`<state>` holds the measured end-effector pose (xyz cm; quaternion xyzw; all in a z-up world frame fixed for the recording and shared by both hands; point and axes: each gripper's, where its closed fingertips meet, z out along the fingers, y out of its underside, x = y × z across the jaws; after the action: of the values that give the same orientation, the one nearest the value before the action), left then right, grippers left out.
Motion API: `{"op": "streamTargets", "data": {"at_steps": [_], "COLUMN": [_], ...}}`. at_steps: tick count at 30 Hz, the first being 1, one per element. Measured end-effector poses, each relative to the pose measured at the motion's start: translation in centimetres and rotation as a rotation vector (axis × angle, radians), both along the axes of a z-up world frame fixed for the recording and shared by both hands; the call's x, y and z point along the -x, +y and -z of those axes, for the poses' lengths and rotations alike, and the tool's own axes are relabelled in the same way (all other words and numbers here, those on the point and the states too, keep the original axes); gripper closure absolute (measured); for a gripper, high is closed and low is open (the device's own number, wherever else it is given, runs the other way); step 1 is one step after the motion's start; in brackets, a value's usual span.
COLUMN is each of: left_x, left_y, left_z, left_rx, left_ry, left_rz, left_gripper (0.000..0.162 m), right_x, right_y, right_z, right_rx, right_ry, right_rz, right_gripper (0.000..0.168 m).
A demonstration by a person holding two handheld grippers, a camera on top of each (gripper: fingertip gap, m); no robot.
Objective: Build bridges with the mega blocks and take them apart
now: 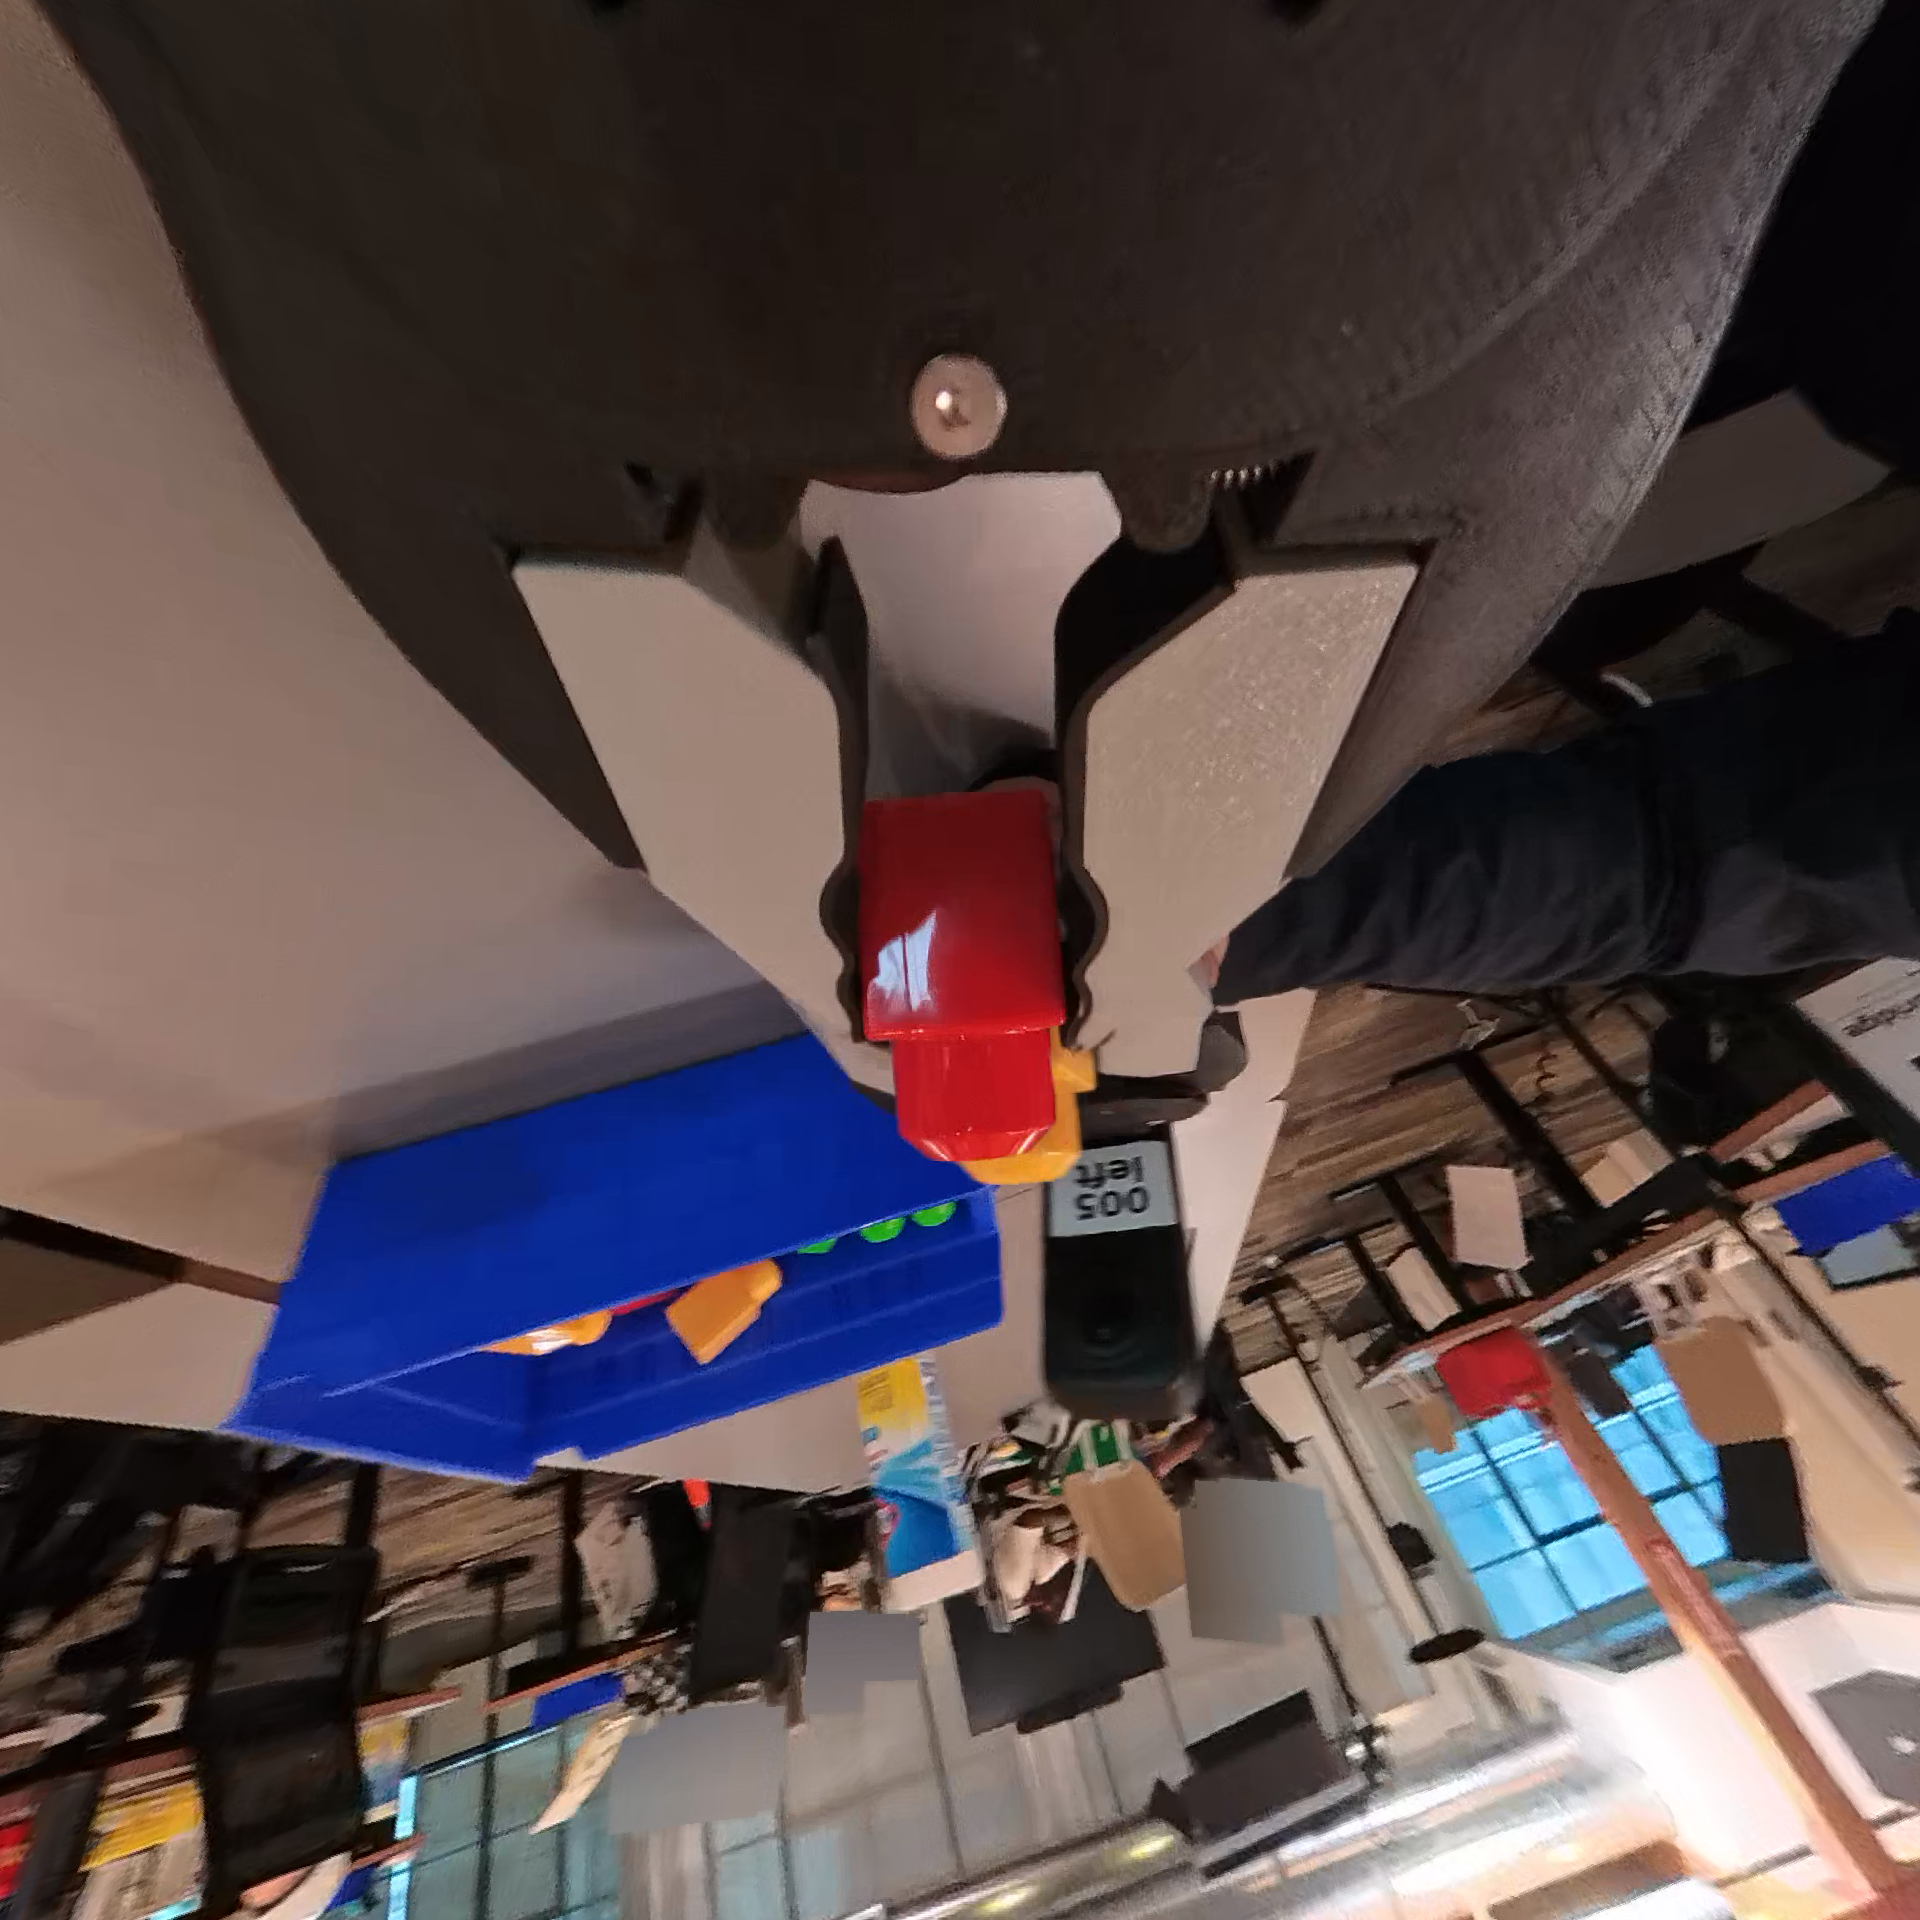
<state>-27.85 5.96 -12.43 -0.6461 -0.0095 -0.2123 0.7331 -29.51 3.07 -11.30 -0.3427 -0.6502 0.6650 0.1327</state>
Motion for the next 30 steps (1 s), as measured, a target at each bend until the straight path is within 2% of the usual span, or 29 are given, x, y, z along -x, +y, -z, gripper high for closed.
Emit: {"op": "streamTargets", "data": {"at_steps": [2,5,6,10,13,16,19,24,30], "left_x": [1.1,1.2,0.7,-1.1,-0.9,-0.7,-0.9,-1.3,-1.2], "left_y": [-0.3,-0.3,-0.3,0.0,-0.1,-0.4,-0.2,-0.3,-0.1], "left_z": [0.1,1.2,1.2,1.4,1.8,1.5,1.9,1.9,2.7], "left_rx": [0.011,0.076,0.064,0.060,0.074,0.066,0.086,0.086,0.120], "left_ry": [0.090,0.328,0.382,0.398,0.387,0.370,0.373,0.378,0.509], "left_rz": [-0.086,-0.163,-0.163,-0.075,-0.071,-0.071,-0.060,-0.031,-0.089], "left_gripper": [0.107,0.108,0.107,0.107,0.108,0.107,0.107,0.107,0.107], "right_x": [0.3,0.3,0.0,-1.9,-1.8,-1.8,-1.2,-1.1,-1.4], "right_y": [2.0,4.7,4.9,3.4,4.6,4.6,5.3,5.4,5.2], "right_z": [0.4,5.1,6.3,6.6,9.4,10.4,12.4,13.3,13.6], "right_rx": [-0.044,-0.293,-0.316,-0.124,-0.202,-0.281,-0.471,-0.674,-0.663], "right_ry": [-0.035,-0.162,-0.191,-0.232,-0.302,-0.307,-0.337,-0.349,-0.378], "right_rz": [0.058,0.121,0.107,-0.087,-0.085,-0.079,-0.012,0.005,-0.007], "right_gripper": [0.134,0.134,0.134,0.134,0.134,0.134,0.134,0.134,0.132]}}
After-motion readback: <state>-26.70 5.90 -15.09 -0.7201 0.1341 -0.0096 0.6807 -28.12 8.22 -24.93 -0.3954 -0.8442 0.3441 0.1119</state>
